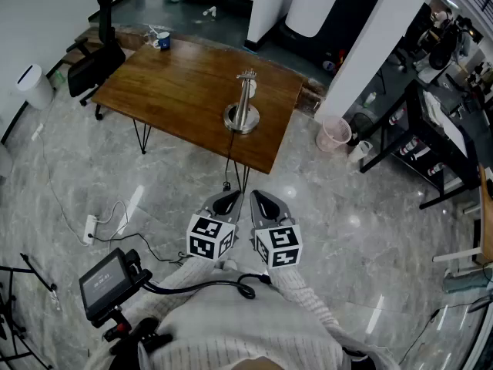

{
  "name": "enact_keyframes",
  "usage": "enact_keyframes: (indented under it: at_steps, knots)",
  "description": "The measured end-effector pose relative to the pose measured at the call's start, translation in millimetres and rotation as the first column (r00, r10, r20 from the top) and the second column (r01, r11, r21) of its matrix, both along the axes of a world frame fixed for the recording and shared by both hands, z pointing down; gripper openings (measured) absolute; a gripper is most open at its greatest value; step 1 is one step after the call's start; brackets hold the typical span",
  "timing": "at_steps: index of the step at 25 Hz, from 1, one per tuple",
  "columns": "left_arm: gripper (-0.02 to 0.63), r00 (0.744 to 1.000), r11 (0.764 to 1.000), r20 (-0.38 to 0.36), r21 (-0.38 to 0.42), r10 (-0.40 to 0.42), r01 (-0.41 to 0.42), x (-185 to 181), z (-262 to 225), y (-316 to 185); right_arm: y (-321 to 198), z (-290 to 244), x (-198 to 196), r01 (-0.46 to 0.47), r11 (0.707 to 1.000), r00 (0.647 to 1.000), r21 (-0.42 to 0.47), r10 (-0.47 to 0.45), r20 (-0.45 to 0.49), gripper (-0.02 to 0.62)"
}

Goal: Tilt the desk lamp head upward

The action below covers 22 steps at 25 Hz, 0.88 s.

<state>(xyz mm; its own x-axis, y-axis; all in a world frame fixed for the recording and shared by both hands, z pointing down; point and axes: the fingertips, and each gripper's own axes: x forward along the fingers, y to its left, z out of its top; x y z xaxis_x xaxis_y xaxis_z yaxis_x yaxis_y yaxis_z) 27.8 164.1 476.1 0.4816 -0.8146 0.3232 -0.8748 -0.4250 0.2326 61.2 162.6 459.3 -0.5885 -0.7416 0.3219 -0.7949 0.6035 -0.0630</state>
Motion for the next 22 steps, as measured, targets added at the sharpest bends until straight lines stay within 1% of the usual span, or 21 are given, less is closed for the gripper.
enact_keyframes:
  at_steps: [4, 7, 10, 12, 15, 19, 22]
  knots:
    - [0.006, 1.000, 1.000, -0.006, -0.010, -0.019, 0.019, -7.1, -4.1, -2.5, -0.6, -14.9, -8.5, 0.036, 0.998, 0.999, 0.048, -0.037, 0.026, -0.002]
    - [0.006, 1.000, 1.000, 0.027, -0.001, -0.008, 0.008, -4.3, -0.5, -7.3, -4.6, -15.4, -9.5, 0.054, 0.997, 0.998, 0.046, -0.056, 0.036, -0.002]
    - [0.006, 1.000, 1.000, 0.022, -0.007, -0.005, 0.005, 0.8, 9.6, -23.3, -20.1, -3.4, -5.1, 0.053, 0.998, 0.998, 0.038, -0.054, 0.017, -0.002]
    - [0.006, 1.000, 1.000, 0.010, -0.014, -0.011, 0.012, -0.3, 16.6, -40.7, -36.6, 4.6, -3.3, 0.049, 0.998, 0.999, 0.045, -0.049, -0.004, -0.002]
    - [0.006, 1.000, 1.000, 0.002, -0.012, -0.016, 0.016, -9.8, 17.4, -73.3, -71.5, 8.4, -4.9, 0.034, 0.999, 0.999, 0.038, -0.035, 0.010, -0.002]
    - [0.006, 0.999, 1.000, 0.034, 0.002, -0.010, 0.010, -34.1, 15.7, -121.4, -124.1, 5.9, -13.6, -0.002, 0.999, 1.000, 0.039, 0.001, 0.031, -0.002]
    - [0.006, 0.999, 1.000, 0.043, 0.008, -0.005, 0.005, -51.6, 12.1, -159.7, -161.8, 3.6, -24.5, -0.017, 0.999, 0.999, 0.038, 0.015, 0.044, -0.002]
